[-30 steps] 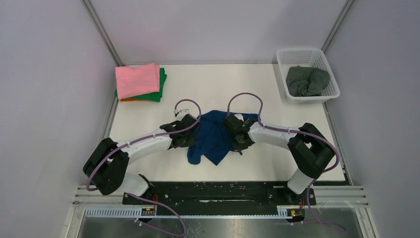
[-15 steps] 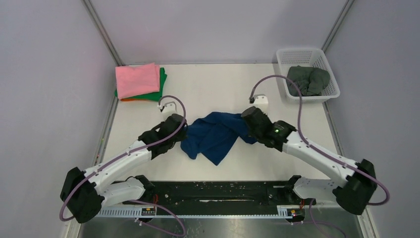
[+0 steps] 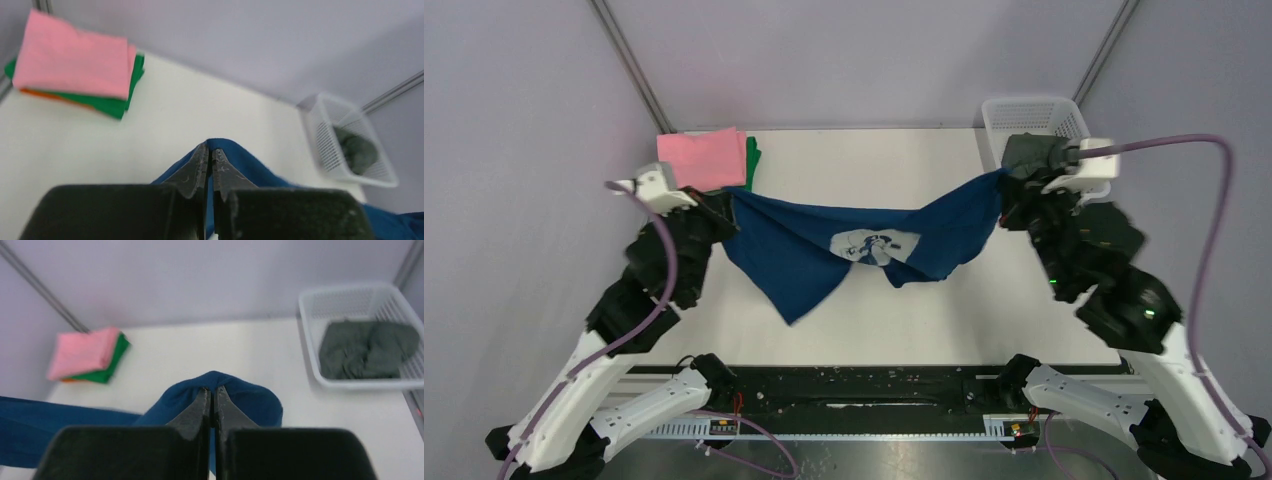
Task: Fold and stack the t-shirts
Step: Flatten out the tshirt
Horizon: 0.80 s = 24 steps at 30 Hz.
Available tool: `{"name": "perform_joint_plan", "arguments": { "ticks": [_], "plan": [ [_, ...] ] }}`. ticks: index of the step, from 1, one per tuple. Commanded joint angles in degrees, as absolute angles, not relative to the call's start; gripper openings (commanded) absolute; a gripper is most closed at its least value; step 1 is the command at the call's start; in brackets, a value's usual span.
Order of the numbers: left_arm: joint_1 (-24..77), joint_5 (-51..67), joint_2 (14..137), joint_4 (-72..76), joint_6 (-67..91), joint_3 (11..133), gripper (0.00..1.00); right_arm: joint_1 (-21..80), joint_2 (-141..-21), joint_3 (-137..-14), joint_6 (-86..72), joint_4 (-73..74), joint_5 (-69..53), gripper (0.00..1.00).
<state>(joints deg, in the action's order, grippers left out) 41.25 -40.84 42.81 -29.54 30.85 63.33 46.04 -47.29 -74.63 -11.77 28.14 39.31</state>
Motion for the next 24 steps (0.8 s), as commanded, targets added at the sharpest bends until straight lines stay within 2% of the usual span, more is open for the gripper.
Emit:
{"name": "perform_joint_plan", "arguments": {
  "ticks": [1, 7, 13, 15, 18, 24],
  "plan": [
    [41.24, -41.01, 37.07, -25.98, 21.85, 72.7, 0.0, 45.88, -46.47, -89.64, -5.96, 28.48, 28.46, 0.0],
    [41.24, -31.16, 31.57, -25.08, 16.48, 83.08, 0.0, 45.88, -50.39, -112.04, -7.57, 37.59, 8.8, 0.0],
    [41.09, -22.95, 31.84, -25.11, 14.82, 89.96, 0.0, 45.88, -58.12, -130.27, -7.99, 45.71, 0.34, 0.0],
    [41.13, -22.62, 33.36, -25.07, 14.44, 91.46, 0.0, 45.87, -60.53, -135.59, -6.94, 47.27, 1.0, 0.0],
    [41.08, -24.25, 36.53, -25.01, 13.77, 92.89, 0.0, 45.9, -62.9, -137.38, -4.01, 47.36, 6.02, 0.0],
    [41.13, -36.74, 44.81, -20.71, 10.83, 90.78, 0.0, 45.87, -65.04, -128.43, 6.85, 38.88, 28.11, 0.0]
  ]
}}
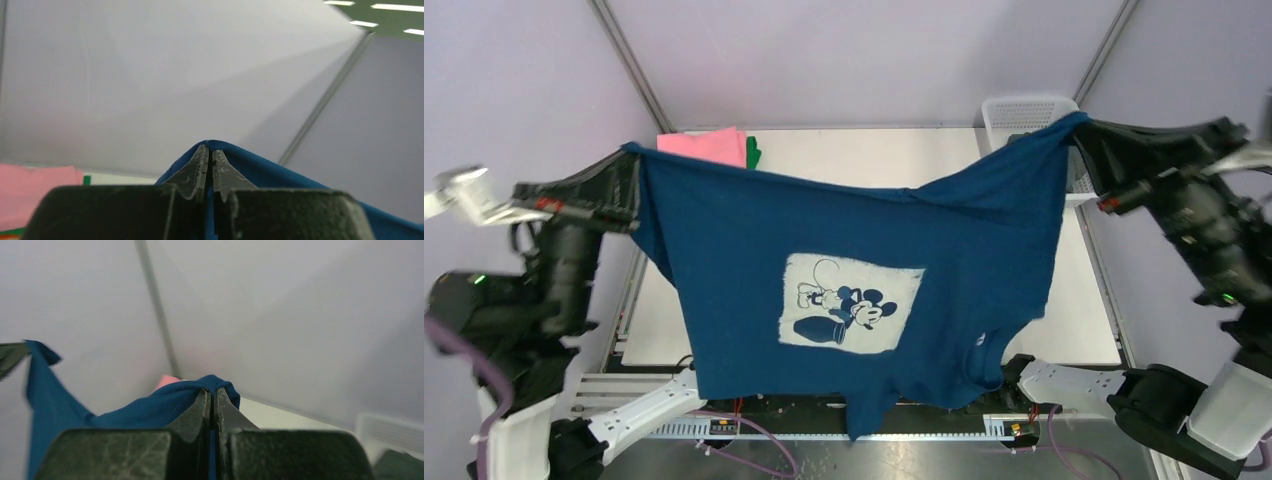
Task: Fold and stack the t-shirts
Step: Flatten out the tshirt
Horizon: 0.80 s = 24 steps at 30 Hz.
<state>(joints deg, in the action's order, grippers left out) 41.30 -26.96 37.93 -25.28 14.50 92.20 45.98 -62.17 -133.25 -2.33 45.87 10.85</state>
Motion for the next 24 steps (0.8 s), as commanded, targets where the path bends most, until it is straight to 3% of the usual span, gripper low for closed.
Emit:
{"name": "perform_joint_plan", "arguments": {
  "ticks": [1, 3, 6, 9, 14, 20, 22, 24],
  "plan": [
    [41.11, -40.36, 47.47, -19.45, 10.1, 89.82, 0.0, 45.88, -65.58, -125.74, 9.48, 36.02, 32.76, 0.0],
    [41.13, -47.78, 51.47, -15.27, 7.72, 87.2, 0.0, 45.5, -66.91, -119.34, 15.72, 28.24, 43.1, 0.0],
    [40.2, -58.72, 58.63, -10.45, 6.1, 82.63, 0.0, 39.11, -69.19, -110.68, 16.42, 22.33, 42.31, 0.0],
    [34.07, -54.51, 66.66, -12.64, 12.75, 80.15, 0.0, 31.15, -71.72, -102.21, 10.65, 20.05, 36.38, 0.0],
    [25.69, -45.54, 84.3, -10.39, 18.24, 78.97, 0.0, 27.49, -78.34, -87.26, 6.34, 10.65, 31.01, 0.0],
    [20.47, -41.47, 107.84, -12.23, 21.45, 91.28, 0.0, 22.94, -97.54, -90.39, 0.36, 5.94, 24.59, 0.0],
    [19.63, -40.95, 114.21, -13.65, 20.66, 97.2, 0.1, 22.06, -106.75, -95.51, -1.95, 5.94, 25.0, 0.0],
    [18.87, -40.13, 120.06, -15.26, 19.96, 102.99, 0.12, 21.09, -114.25, -102.03, -3.46, 7.58, 24.39, 0.0]
  ]
}}
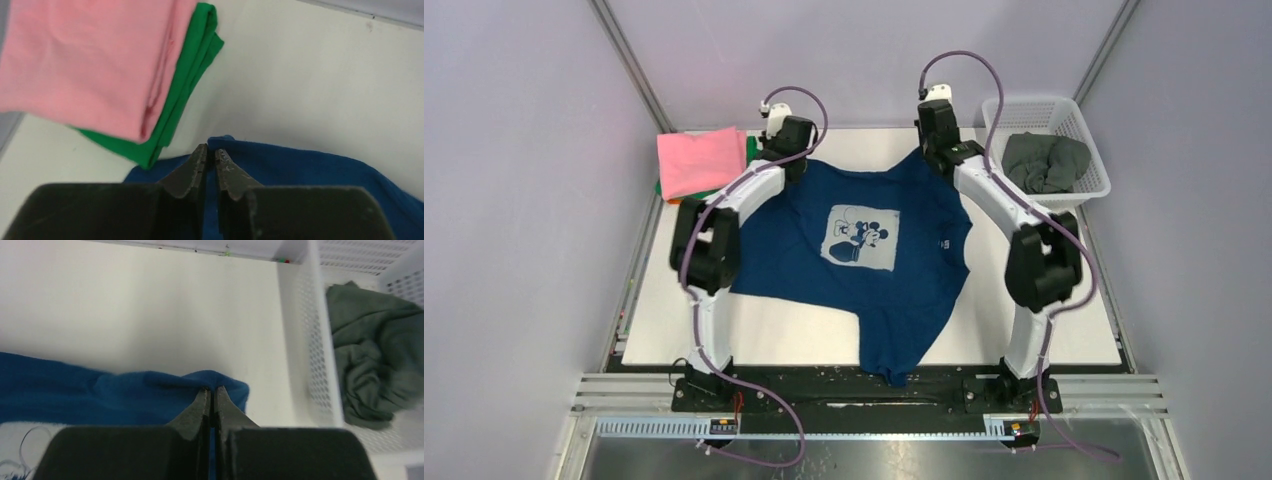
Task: Fold and stack the t-shirts
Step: Flatten out the tshirt
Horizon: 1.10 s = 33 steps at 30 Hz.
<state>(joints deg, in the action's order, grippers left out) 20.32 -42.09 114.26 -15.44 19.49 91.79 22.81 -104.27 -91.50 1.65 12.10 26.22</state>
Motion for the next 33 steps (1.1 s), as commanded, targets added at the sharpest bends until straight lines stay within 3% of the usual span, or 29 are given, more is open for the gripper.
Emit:
{"name": "perform_joint_plan", "arguments": {
  "ticks": [1, 2, 3, 4, 5, 6, 7, 10, 11, 15, 22, 28, 33],
  "plan": [
    [18.51, -39.96, 122.83, -15.8, 19.62, 106.62, 0.16, 20.58, -118.1, -105.67, -4.59, 9.33, 23.81, 0.01],
    [17.99, -39.43, 125.29, -16.65, 19.46, 109.79, 0.22, 20.08, -121.37, -109.68, -5.84, 10.9, 23.0, 0.06],
    [17.56, -38.79, 127.56, -17.95, 19.62, 113.18, 0.41, 19.31, -124.82, -115.37, -7.19, 12.99, 22.09, 0.18],
    [17.17, -37.88, 129.55, -20.0, 20.16, 116.53, 0.7, 18.85, -127.94, -120.45, -8.39, 15.78, 20.87, 0.27],
    [16.8, -36.89, 130.91, -21.93, 20.63, 119.63, 0.94, 18.4, -131.14, -125.63, -9.6, 19.85, 19.74, 0.45],
    [16.59, -35.79, 131.73, -23.4, 20.85, 121.81, 0.98, 18.1, -134.08, -131.06, -10.21, 23.97, 18.25, 0.59],
    [16.55, -34.91, 131.63, -24.37, 20.95, 123.06, 0.99, 17.98, -136.3, -136.23, -10.49, 28.18, 17.04, 0.72],
    [16.66, -30.45, 126.47, -24.62, 21.84, 120.88, 0.99, 17.98, -137.64, -142.62, -11.11, 37.99, 15.51, 0.98],
    [16.64, -28.77, 123.75, -24.69, 22.58, 118.92, 0.99, 17.95, -134.83, -140.61, -11.62, 39.24, 15.2, 0.99],
    [16.79, -21.58, 111.12, -24.95, 26.99, 105.13, 0.99, 18.02, -120.53, -122.25, -15.88, 40.18, 11.94, 1.0],
    [17.13, -12.96, 90.22, -21.5, 34.3, 72.48, 0.99, 21.18, -91.57, -72.69, -27.94, 23.91, -3.37, 1.0],
    [17.22, -5.32, 85.19, -17.91, 37.58, 58.36, 0.99, 32.21, -83.29, -56.1, -33.45, 22.78, -6.03, 0.99],
    [17.23, -4.07, 85.5, -15.17, 39.37, 50.98, 0.99, 35.13, -82.19, -46.37, -40.83, 17.44, -11.15, 0.99]
  ]
}}
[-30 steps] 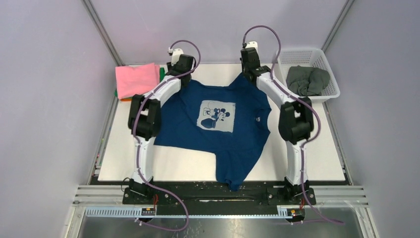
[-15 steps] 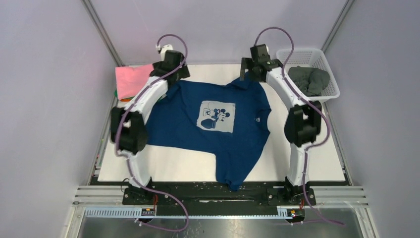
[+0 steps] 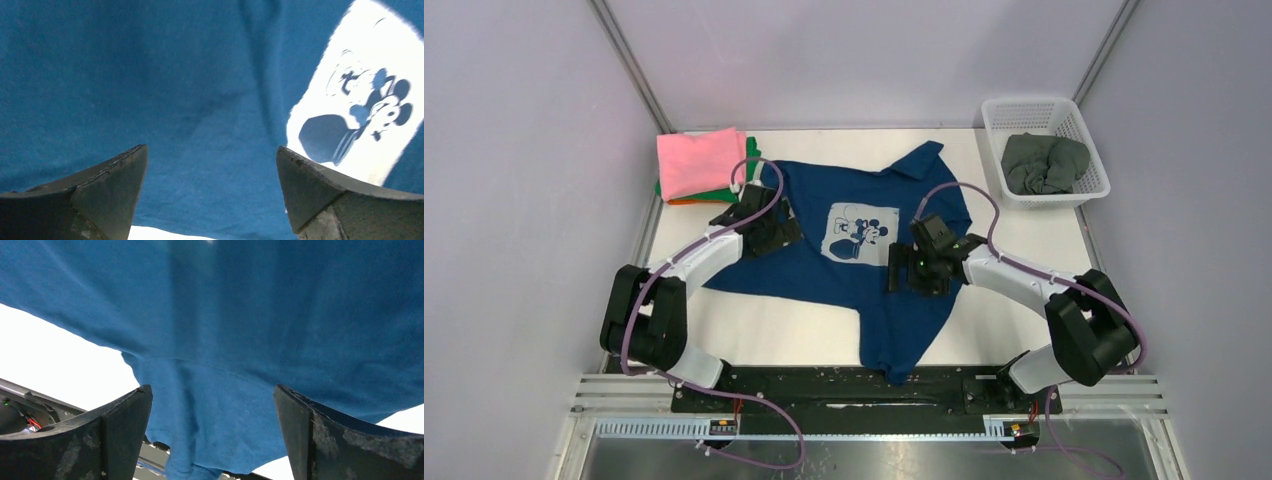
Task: Fold and stack the t-shirts
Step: Flatten out the tshirt
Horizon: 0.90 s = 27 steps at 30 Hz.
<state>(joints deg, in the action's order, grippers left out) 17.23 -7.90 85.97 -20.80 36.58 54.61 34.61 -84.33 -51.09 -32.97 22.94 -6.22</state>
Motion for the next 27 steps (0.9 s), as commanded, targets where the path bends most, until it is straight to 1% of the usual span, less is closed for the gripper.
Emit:
{"name": "perform_joint_plan", "arguments": {
  "ticks": [1, 4, 8, 15, 19, 21, 27],
  "plan": [
    [17.23, -3.94, 85.86, -14.52, 39.68, 49.88, 0.99, 35.14, -82.67, -45.2, -41.59, 16.75, -11.43, 0.99],
    [17.22, -3.73, 87.82, -14.15, 39.99, 48.63, 0.99, 35.05, -85.17, -44.16, -40.65, 17.47, -9.03, 1.0],
    [17.18, -4.24, 90.98, -13.99, 39.99, 48.44, 0.99, 33.73, -88.17, -45.91, -38.88, 20.07, -5.24, 1.0],
    [17.22, -5.07, 93.94, -14.93, 41.76, 47.2, 0.99, 23.17, -92.01, -49.48, -34.46, 22.79, -3.95, 1.0],
    [17.33, -5.4, 93.31, -15.04, 43.17, 46.32, 0.99, 18.73, -95.34, -54.67, -31.08, 27.02, -0.6, 1.0],
    [17.98, -4.5, 92.77, -14.83, 43.87, 46.04, 0.99, 16.64, -96.85, -57.25, -30.03, 27.14, -2.21, 1.0],
    [21.26, -3.37, 90.67, -15.88, 45.46, 47.31, 0.99, 15.15, -99.13, -67.87, -26.58, 32.36, 1.96, 0.99]
  ]
}}
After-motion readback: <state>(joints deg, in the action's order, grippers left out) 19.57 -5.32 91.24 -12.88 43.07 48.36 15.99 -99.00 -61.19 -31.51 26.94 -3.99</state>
